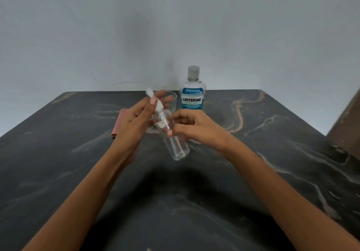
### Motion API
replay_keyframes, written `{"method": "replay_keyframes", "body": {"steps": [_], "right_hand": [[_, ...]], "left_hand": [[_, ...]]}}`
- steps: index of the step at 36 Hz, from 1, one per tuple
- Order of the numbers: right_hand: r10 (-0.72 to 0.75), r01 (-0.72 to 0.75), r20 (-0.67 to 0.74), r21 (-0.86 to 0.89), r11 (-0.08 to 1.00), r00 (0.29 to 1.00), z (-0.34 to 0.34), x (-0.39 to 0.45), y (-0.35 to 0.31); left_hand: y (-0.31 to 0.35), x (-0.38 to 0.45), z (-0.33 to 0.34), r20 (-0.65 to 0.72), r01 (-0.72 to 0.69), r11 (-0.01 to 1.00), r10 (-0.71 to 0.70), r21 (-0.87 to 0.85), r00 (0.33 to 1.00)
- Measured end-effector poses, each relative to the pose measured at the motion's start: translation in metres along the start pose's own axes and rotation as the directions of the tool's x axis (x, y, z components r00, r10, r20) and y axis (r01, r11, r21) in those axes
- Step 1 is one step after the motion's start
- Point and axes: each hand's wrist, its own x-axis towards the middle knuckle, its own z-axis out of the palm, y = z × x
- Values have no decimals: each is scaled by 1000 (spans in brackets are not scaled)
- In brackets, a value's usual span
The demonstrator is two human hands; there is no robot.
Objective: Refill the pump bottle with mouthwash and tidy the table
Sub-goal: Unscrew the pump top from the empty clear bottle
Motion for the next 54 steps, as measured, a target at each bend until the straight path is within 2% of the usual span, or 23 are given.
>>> {"method": "replay_keyframes", "body": {"steps": [3, 7, 12, 18, 22, 30, 35, 38, 43, 50, 54], "right_hand": [[38, -38, 113, -3, 999, 993, 0, -1, 4], [75, -78, 161, 11, 997, 984, -5, 0, 7], [83, -87, 170, 17, 996, 982, -1, 1, 11], [84, -151, 289, 218, 964, 954, -6, 1, 14], [80, -193, 355, 296, 936, 932, -8, 1, 17], [77, -217, 361, 365, 906, 929, 2, 2, 12], [120, -157, 230, 152, 976, 966, 5, 3, 15], [121, -160, 229, 158, 974, 966, 6, 2, 16], [109, -156, 220, 206, 966, 969, 1, 1, 17], [129, -162, 211, 145, 976, 969, 3, 3, 17], [146, -178, 186, 166, 970, 972, 4, 4, 20]], "left_hand": [[0, -2, -4, 23, 45, 998, -44, -36, 999], [-2, -4, -2, 39, 60, 997, -58, -41, 998], [-2, -5, 0, -18, 67, 997, -68, -26, 998], [4, -3, -4, 107, 175, 976, -162, -130, 981], [2, -5, -4, 120, 136, 987, -126, -84, 985], [-3, -7, -1, -88, 77, 990, -88, -119, 992], [-5, -10, -2, -148, 62, 998, -64, -15, 987], [-4, -10, -4, -156, 89, 996, -91, -24, 984], [3, -5, -5, -32, 207, 976, -210, -73, 977], [-1, -9, -4, -185, 126, 990, -135, -62, 973], [4, -7, -3, -96, 191, 981, -193, -32, 976]]}}
